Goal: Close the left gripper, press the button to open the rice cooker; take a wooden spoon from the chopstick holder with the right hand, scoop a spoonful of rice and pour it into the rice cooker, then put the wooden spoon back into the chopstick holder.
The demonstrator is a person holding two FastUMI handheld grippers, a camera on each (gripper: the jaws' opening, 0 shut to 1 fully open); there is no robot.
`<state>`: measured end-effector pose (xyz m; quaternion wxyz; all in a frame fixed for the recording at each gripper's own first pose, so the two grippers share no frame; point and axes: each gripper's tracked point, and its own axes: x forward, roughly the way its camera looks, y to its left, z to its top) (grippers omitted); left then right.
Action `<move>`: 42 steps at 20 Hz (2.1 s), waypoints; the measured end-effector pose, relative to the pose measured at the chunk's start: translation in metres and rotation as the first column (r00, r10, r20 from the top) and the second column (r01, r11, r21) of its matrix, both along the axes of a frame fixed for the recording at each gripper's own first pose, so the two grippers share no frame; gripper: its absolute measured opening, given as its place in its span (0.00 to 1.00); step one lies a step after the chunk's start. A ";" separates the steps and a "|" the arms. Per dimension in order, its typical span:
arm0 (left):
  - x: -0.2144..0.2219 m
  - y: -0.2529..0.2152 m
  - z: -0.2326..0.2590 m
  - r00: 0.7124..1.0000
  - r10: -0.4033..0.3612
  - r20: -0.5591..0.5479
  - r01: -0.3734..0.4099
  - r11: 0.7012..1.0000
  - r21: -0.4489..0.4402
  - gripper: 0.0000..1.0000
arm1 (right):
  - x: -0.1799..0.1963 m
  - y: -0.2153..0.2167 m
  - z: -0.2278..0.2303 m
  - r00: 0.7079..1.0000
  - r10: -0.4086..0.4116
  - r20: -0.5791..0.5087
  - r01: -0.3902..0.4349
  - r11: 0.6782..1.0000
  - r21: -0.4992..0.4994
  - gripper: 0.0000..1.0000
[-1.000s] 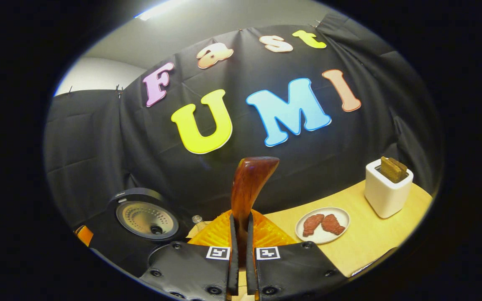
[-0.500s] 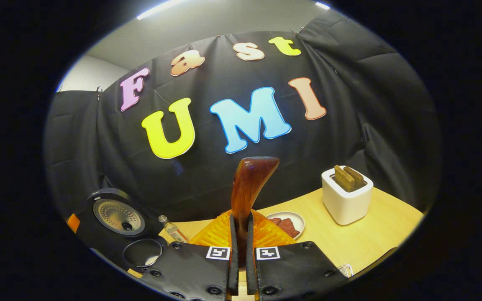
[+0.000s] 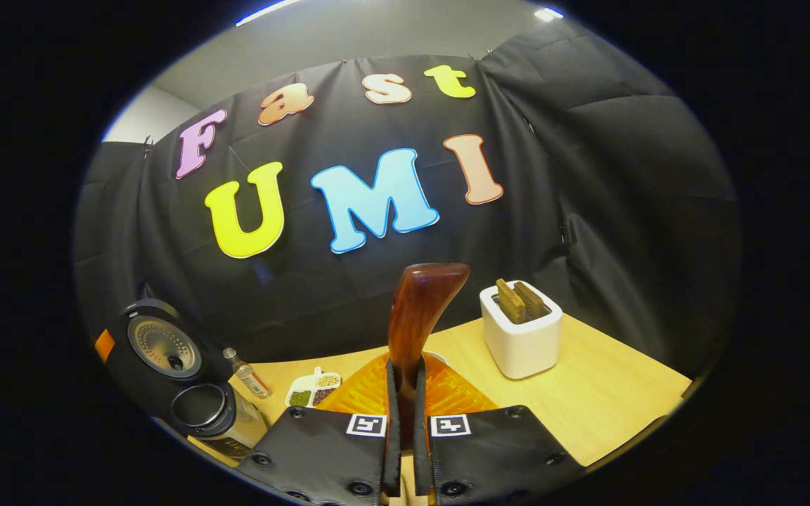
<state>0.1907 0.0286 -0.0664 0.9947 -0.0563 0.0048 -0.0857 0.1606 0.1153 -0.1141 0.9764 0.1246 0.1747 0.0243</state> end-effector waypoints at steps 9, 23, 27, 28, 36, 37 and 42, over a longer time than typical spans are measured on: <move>0.005 -0.023 0.006 0.999 -0.043 0.005 0.043 0.999 0.001 0.76 | -0.032 -0.045 -0.046 0.994 -0.060 -0.095 0.058 0.998 -0.030 0.09; 0.003 -0.006 0.006 1.000 -0.011 0.001 0.011 1.000 0.022 0.77 | -0.070 -0.049 -0.140 0.963 -0.067 -0.262 0.069 0.998 -0.004 0.11; 0.001 0.000 0.008 1.000 0.003 0.003 -0.003 1.000 0.027 0.75 | -0.077 -0.049 -0.147 0.956 -0.050 -0.288 0.056 0.998 0.010 0.16; 0.001 0.001 0.008 1.000 0.005 0.004 -0.005 1.000 0.027 0.75 | -0.079 -0.050 -0.141 0.960 -0.049 -0.275 0.052 0.999 0.007 0.17; 0.018 0.010 0.022 0.999 0.032 0.003 -0.033 0.998 0.061 0.76 | -0.075 -0.083 -0.051 0.991 -0.120 -0.057 0.108 0.979 -0.171 0.98; 0.024 0.014 0.024 0.999 0.041 -0.005 -0.041 0.997 0.064 0.77 | -0.074 -0.085 -0.037 0.992 -0.125 -0.026 0.118 0.976 -0.184 0.98; 0.071 0.037 0.040 0.995 0.095 -0.012 -0.094 0.993 0.064 0.77 | -0.071 -0.089 0.005 0.987 -0.143 0.071 0.156 0.957 -0.244 0.98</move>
